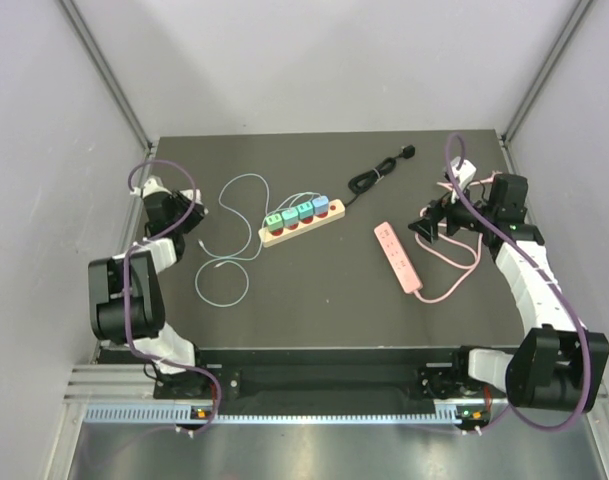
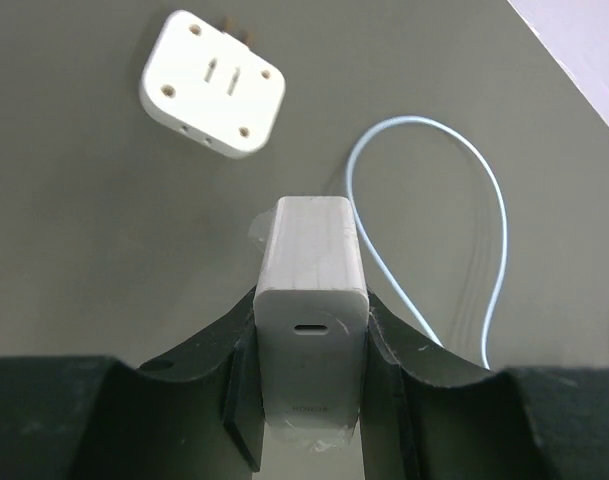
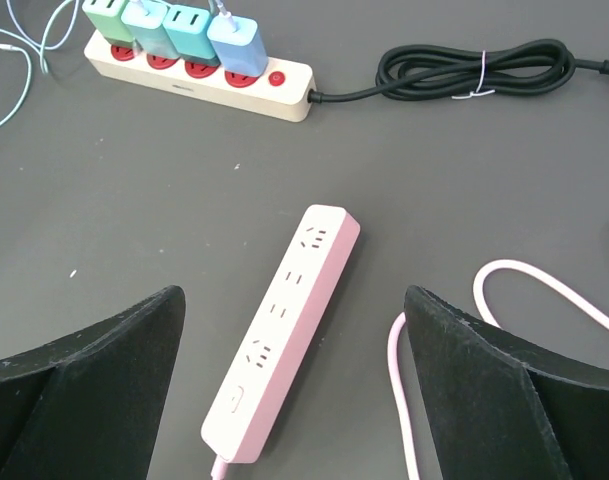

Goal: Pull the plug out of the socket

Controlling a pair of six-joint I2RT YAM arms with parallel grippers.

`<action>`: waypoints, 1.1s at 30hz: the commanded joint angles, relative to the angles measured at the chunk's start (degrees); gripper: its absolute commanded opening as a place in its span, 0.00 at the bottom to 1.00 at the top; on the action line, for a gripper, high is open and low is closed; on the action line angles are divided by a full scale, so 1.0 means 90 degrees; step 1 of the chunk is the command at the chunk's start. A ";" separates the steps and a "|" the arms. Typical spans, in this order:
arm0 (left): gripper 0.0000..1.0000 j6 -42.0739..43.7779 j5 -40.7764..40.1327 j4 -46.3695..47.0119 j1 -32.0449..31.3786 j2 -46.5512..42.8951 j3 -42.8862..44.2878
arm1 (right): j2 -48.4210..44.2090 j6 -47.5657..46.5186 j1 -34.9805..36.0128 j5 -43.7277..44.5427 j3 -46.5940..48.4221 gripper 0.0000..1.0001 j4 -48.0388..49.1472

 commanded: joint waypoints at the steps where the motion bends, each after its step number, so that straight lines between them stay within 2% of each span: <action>1: 0.02 -0.0173 0.0059 0.0546 0.0263 0.0341 0.0599 | -0.0029 -0.0194 -0.0175 -0.0343 0.0046 0.90 -0.0045; 10: 0.09 -0.0212 0.0205 0.0027 0.0625 0.1308 0.1244 | -0.0098 -0.0194 -0.0292 -0.0432 0.0007 0.90 -0.0036; 18: 0.18 -0.0212 0.0439 -0.0120 0.0732 0.1690 0.1479 | -0.0039 -0.0194 -0.0322 -0.0451 0.0007 0.91 -0.0036; 24: 0.36 -0.0202 0.0635 -0.0354 0.0869 0.1915 0.1625 | -0.0029 -0.0203 -0.0341 -0.0451 -0.0003 0.91 -0.0036; 25: 0.45 -0.0134 0.0654 -0.0635 0.0898 0.2002 0.1751 | -0.0020 -0.0203 -0.0341 -0.0451 -0.0003 0.91 -0.0046; 33: 0.62 -0.0036 0.0596 -0.0881 0.0947 0.1964 0.1782 | -0.0019 -0.0203 -0.0361 -0.0461 -0.0012 0.91 -0.0046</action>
